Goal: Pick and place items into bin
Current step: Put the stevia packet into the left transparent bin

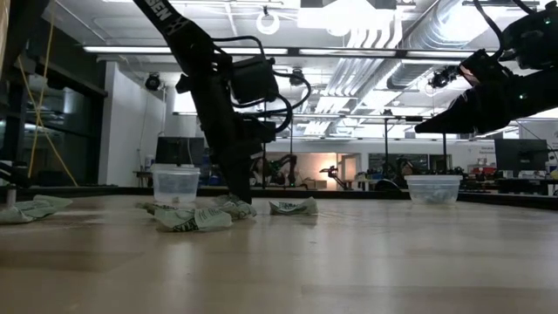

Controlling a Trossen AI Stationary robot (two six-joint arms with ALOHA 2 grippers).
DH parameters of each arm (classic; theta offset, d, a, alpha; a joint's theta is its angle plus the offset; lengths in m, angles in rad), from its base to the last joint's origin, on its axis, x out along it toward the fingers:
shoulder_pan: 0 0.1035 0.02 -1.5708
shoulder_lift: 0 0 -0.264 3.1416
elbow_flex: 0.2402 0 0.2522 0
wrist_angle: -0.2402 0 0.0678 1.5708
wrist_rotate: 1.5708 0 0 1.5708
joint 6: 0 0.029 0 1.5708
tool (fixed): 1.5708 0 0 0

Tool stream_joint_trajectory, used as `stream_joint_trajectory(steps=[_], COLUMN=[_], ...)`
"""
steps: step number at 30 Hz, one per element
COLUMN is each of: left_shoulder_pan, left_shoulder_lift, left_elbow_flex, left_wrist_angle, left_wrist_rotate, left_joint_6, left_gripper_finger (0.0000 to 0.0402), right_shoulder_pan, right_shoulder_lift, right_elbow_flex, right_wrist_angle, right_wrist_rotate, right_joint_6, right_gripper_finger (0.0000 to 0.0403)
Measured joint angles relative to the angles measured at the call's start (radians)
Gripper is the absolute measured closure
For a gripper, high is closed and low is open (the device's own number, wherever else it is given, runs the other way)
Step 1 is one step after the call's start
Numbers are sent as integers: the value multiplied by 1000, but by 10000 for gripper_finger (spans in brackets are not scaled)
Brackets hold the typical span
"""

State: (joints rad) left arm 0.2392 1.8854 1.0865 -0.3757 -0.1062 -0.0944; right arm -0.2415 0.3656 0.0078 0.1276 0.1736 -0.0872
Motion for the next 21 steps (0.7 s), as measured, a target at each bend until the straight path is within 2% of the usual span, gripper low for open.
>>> stream_joint_trajectory(steps=[2, 3, 7, 9, 12, 21], left_shoulder_pan=[8, 11, 10, 11, 18, 36], left_shoulder_lift=[1, 2, 10, 8, 5, 4], left_elbow_flex=[20, 34, 127, 191, 254, 304], left_wrist_angle=[-25, -40, -229, -318, -474, -604], left_wrist_rotate=[18, 20, -27, -101, -187, -251], left_joint_6=[83, 120, 198, 213, 207, 177], left_gripper_finger=[375, 379, 368, 364, 380, 375], right_shoulder_pan=[0, 0, 0, 0, 0, 0], right_shoulder_lift=[0, 0, 0, 0, 0, 0], right_elbow_flex=[0, 0, 0, 0, 0, 0], right_wrist_angle=[0, 0, 0, -2, -5, -13], right_wrist_rotate=[0, 0, 0, 0, -1, -1], right_joint_6=[-3, -6, 0, 2, 3, 1], right_gripper_finger=[357, 358, 363, 363, 360, 365])
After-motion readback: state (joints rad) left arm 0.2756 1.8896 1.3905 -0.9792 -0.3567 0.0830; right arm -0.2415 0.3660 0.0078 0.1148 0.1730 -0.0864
